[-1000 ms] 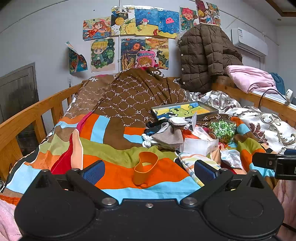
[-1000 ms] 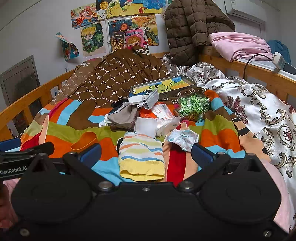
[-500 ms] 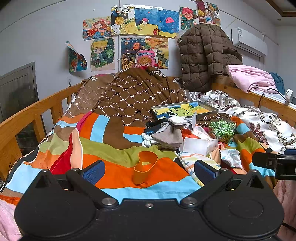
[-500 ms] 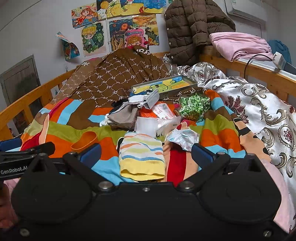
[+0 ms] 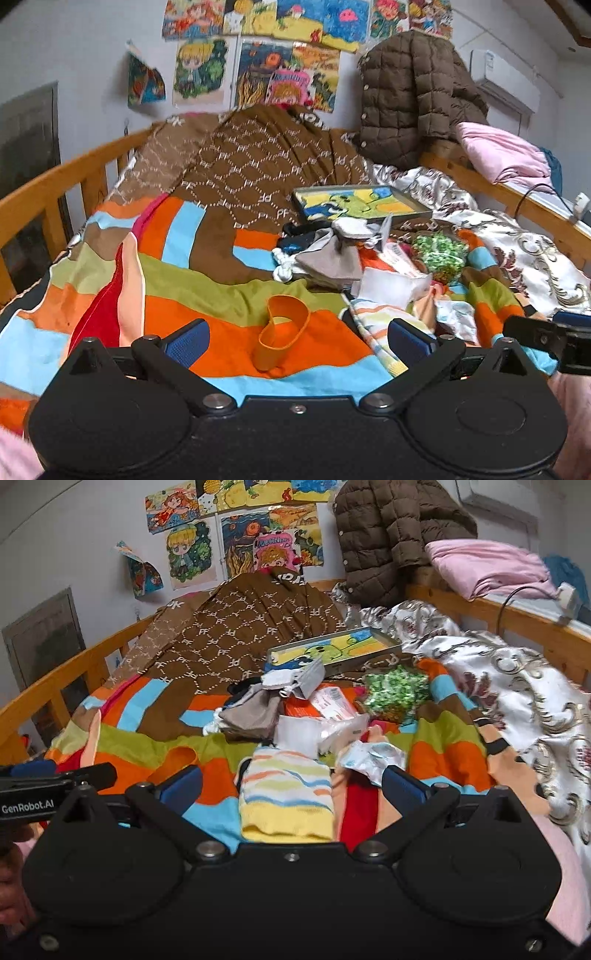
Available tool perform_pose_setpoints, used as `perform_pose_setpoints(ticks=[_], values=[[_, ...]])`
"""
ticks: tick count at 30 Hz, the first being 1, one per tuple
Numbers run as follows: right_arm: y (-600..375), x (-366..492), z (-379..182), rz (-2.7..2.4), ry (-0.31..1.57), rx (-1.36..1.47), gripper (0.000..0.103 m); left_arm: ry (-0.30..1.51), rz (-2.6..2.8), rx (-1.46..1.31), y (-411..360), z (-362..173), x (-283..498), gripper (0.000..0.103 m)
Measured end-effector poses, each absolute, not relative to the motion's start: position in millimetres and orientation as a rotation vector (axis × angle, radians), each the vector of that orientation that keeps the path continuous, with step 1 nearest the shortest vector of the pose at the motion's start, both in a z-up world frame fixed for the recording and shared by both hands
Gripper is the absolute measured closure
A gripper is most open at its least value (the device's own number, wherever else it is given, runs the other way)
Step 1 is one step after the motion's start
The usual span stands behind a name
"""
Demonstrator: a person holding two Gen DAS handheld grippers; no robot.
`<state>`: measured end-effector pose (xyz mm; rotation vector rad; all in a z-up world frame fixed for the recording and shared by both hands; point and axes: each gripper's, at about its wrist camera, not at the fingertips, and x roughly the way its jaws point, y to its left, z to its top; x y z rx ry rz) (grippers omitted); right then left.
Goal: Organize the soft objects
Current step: 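Grasp the orange band with the left tool while the right tool grasps the striped sock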
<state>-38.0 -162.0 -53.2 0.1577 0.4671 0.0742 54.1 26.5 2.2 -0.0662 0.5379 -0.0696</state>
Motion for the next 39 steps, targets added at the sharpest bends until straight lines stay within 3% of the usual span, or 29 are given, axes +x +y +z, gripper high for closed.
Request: perform_pose_setpoints(ticks=[13, 21, 25, 30, 35, 39], values=[[-159.9, 64.3, -87.4, 0.146, 0.684, 0.126, 0.000, 0.763, -0.172, 0.087, 34.4, -44.9, 153.8, 0.001], [-151.4, 123.3, -124.3, 0.174, 0.831, 0.158, 0.000, 0.819, -0.206, 0.100, 34.9, -73.7, 178.3, 0.008], [-150.0, 146.3, -142.8, 0.182, 0.864, 0.160, 0.001, 0.841, -0.230, 0.088, 34.9, -81.6, 183.1, 0.018], [-148.8, 153.9, -154.6, 0.197, 0.885, 0.176, 0.002, 0.873, -0.254, 0.067, 34.0, -89.9, 188.1, 0.039], [-147.4, 153.5, -162.9, 0.216, 0.910, 0.191, 0.017, 0.876, -0.254, 0.053, 35.0, -91.9, 187.7, 0.067], [-147.0, 151.1, -164.0, 0.235, 0.914, 0.192, 0.035, 0.869, -0.262, 0.023, 37.4, -90.6, 186.7, 0.077]])
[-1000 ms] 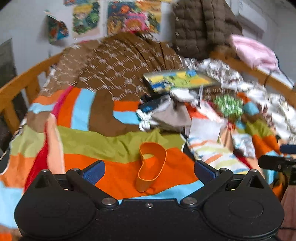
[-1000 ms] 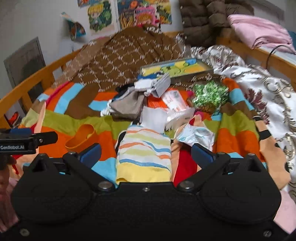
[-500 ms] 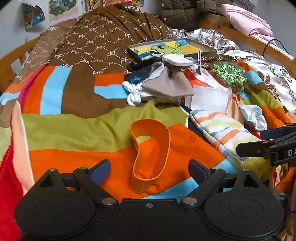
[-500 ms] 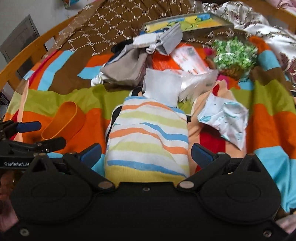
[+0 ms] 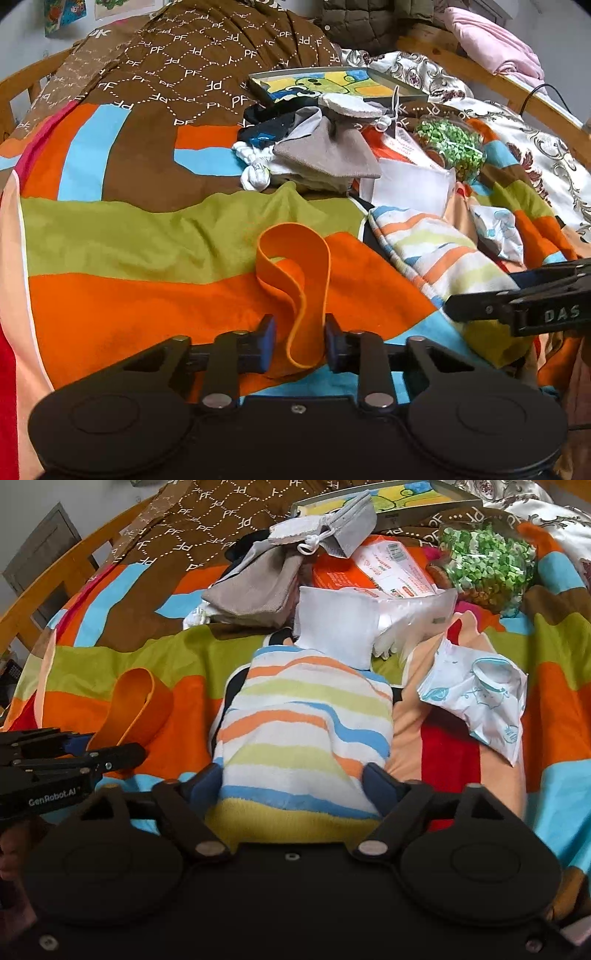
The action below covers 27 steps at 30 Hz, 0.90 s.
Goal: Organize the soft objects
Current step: 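Grasp the orange band with the left tool while the right tool grasps the striped sock, then carry the orange band and striped sock into the metal tray and release both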
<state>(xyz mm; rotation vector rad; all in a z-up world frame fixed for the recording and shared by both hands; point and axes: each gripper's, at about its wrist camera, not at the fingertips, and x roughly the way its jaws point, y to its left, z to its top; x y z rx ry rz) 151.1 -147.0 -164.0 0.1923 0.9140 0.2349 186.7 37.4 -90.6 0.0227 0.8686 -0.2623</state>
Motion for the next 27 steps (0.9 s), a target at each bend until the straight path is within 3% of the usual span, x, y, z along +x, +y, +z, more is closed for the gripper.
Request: perform_pose_setpoints(ticks=[5, 9, 13, 27], values=[[-143.3, 149.5, -163.4, 0.238, 0.916, 0.174, 0.054, 0.842, -0.268, 0.027, 35.7, -87.7, 181.8, 0.087], [-144.4, 145.3, -158.2, 0.241, 0.886, 0.178, 0.080, 0.813, -0.266, 0.011, 34.9, -83.8, 177.1, 0.095], [-142.1, 139.3, -152.2, 0.240, 0.854, 0.148, 0.092, 0.770, -0.272, 0.005, 31.3, -77.2, 170.4, 0.097], [-143.5, 98.4, -101.2, 0.195, 0.609, 0.121, 0.094, 0.553, -0.280, -0.034, 19.5, -38.8, 137.6, 0.098]])
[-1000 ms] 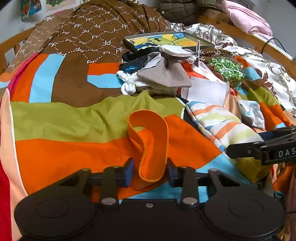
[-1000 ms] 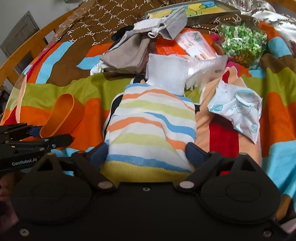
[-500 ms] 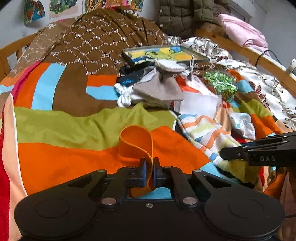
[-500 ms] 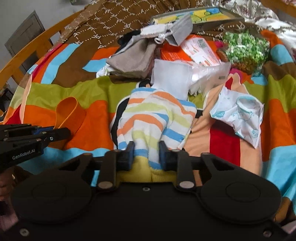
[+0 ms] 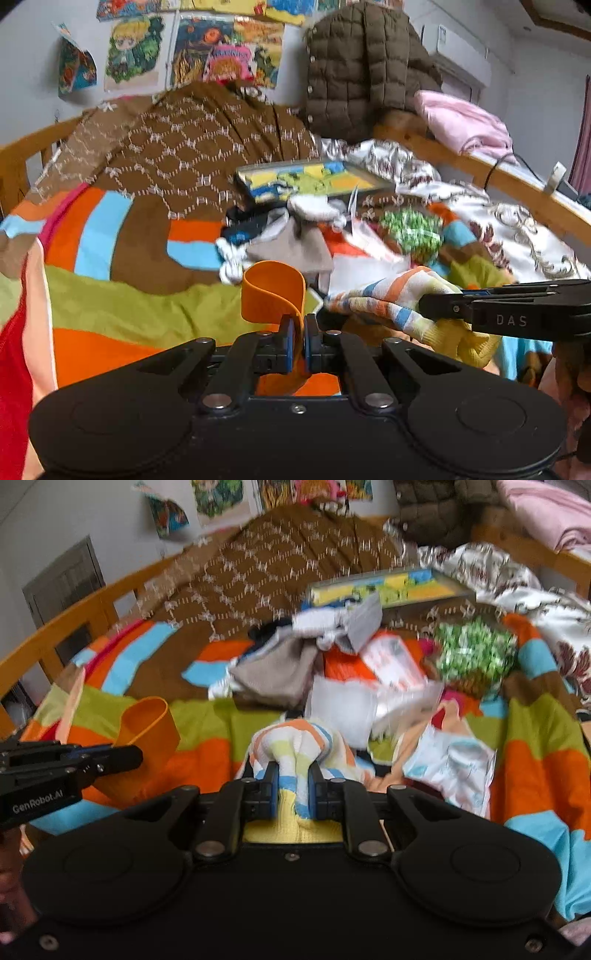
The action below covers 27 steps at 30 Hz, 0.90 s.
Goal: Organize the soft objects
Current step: 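Carry the orange band and striped sock into the metal tray and release both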
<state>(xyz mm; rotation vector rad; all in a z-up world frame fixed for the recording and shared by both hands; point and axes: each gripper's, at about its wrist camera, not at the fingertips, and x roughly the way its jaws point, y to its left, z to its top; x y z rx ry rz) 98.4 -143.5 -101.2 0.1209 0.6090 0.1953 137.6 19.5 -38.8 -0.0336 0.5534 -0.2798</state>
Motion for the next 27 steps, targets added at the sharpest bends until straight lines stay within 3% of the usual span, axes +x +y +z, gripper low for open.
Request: perform_pose_setpoints(ticks=[10, 27], values=[[-154.3, 91.0, -58.4, 0.193, 0.443, 0.118, 0.094, 0.438, -0.285, -0.037, 8.3, -9.3, 147.8, 0.098], [-206.9, 168.6, -24.2, 0.135, 0.266, 0.153, 0.094, 0.383, -0.300, -0.013, -13.9, 8.2, 264.8, 0.098]])
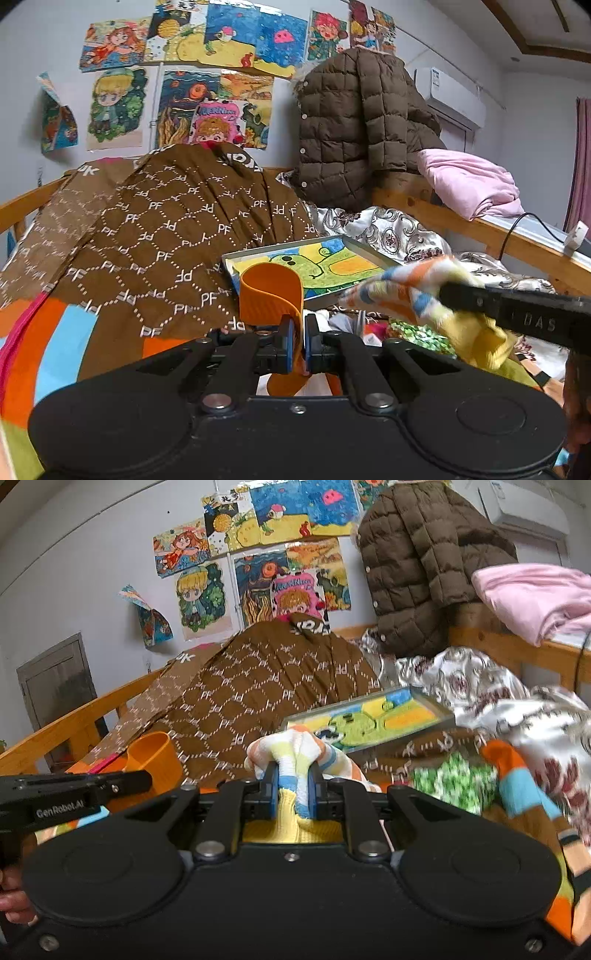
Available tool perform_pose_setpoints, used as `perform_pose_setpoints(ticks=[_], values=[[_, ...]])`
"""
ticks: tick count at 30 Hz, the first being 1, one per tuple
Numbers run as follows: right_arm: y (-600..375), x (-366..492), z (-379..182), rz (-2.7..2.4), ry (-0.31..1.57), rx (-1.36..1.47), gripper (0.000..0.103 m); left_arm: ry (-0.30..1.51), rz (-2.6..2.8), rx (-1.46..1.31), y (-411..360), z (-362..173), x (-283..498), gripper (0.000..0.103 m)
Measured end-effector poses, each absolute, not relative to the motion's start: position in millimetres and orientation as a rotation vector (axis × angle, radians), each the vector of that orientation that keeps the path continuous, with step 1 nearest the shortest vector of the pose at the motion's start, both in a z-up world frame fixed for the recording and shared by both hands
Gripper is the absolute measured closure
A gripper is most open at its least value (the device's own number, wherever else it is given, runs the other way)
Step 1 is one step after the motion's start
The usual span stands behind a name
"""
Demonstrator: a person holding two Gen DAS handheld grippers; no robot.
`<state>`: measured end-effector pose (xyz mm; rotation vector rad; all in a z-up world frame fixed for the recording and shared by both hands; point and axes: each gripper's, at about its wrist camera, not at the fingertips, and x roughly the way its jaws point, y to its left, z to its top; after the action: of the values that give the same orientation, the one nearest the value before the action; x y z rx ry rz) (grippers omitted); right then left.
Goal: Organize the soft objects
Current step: 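Carry the orange band and striped sock into the metal tray and release both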
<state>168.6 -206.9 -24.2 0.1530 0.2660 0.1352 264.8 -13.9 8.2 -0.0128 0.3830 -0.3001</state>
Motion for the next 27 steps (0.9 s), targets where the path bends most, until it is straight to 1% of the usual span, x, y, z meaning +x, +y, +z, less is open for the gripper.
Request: perform_pose_setpoints(ticks=[9, 14, 21, 27], values=[[-201.3, 245.0, 7.7, 0.169, 0.219, 0.060, 0.094, 0.384, -0.343, -0.030, -25.0, 10.2, 378.3, 0.098], [-200.7, 311.9, 15.1, 0.181, 0.251, 0.058, 0.094, 0.396, -0.353, -0.061, -32.4, 2.2, 458.3, 0.098], [-209.5, 403.4, -10.9, 0.142, 0.357, 0.070, 0.094, 0.473, -0.337, -0.148, -40.3, -30.1, 555.6, 0.098], [-232.5, 461.4, -44.5, 0.069, 0.465, 0.168, 0.094, 0.569, -0.323, -0.175, -51.8, -62.5, 605.7, 0.098]])
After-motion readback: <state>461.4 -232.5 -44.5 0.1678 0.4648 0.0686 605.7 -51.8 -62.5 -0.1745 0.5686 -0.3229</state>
